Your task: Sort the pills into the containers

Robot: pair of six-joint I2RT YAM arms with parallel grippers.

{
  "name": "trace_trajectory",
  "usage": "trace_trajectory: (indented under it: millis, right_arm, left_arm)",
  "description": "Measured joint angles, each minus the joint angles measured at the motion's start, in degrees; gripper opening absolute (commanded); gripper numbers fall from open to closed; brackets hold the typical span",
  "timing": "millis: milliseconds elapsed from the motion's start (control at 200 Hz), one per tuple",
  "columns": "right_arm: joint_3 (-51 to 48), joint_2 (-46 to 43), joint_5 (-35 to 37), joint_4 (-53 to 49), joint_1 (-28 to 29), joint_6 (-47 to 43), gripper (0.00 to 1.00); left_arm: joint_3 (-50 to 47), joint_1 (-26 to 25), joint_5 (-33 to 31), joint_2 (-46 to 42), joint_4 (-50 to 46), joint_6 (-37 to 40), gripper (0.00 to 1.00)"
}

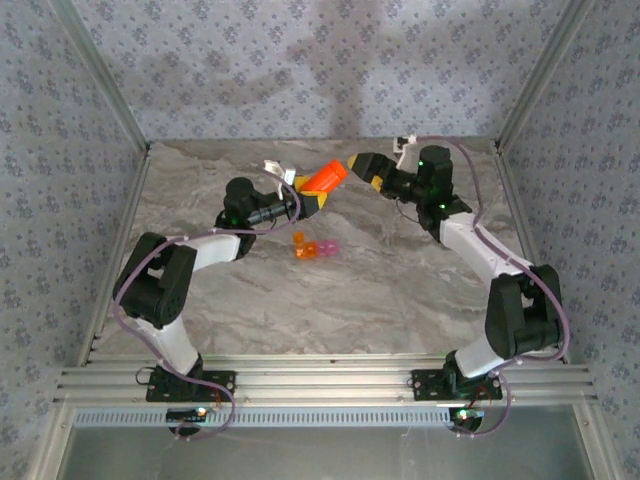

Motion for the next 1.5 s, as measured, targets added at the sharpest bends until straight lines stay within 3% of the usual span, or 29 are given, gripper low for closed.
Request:
trace_trajectory:
  millis: [285, 510, 675, 890, 1219, 1314, 1499]
  right_arm:
    - [2.97, 4.46, -0.42, 3.04, 2.36, 0.94, 0.92]
    - [4.98, 6.97, -0.46, 5.18, 2.84, 2.97, 0.85]
    - [5.22, 7.23, -0.61, 6.75, 3.13, 4.66, 0.74]
    - [5.27, 7.78, -1.03, 7.58, 4.20, 5.51, 0.72]
    - [5.27, 7.89, -0.31, 7.85, 4.46, 6.82, 0.42]
    - [4.79, 7.87, 1.01, 8.04, 4.74, 7.91, 0.29]
    - [1.31, 6.16, 6.86, 8.63, 5.90, 12.09, 0.24]
  left_arm:
    - [0.02, -0.44, 0.61, 0.28, 0.13, -0.83, 0.00]
    - [0.63, -1.05, 0.98, 0.31, 0.13, -0.83, 0.00]
    - [0.98, -1.18, 1.05, 0.31, 0.09, -0.79, 0.00]
    - [1.20, -1.25, 1.03, 0.28, 0.09, -0.79, 0.00]
    - [1.53, -1.51, 1.03, 0.28, 0.55, -0.74, 0.00]
    - [1.53, -1.51, 0.87, 0.28, 0.44, -0.76, 0.00]
    - [1.51, -1.79, 1.16, 0.31, -2.38, 0.35, 0.01]
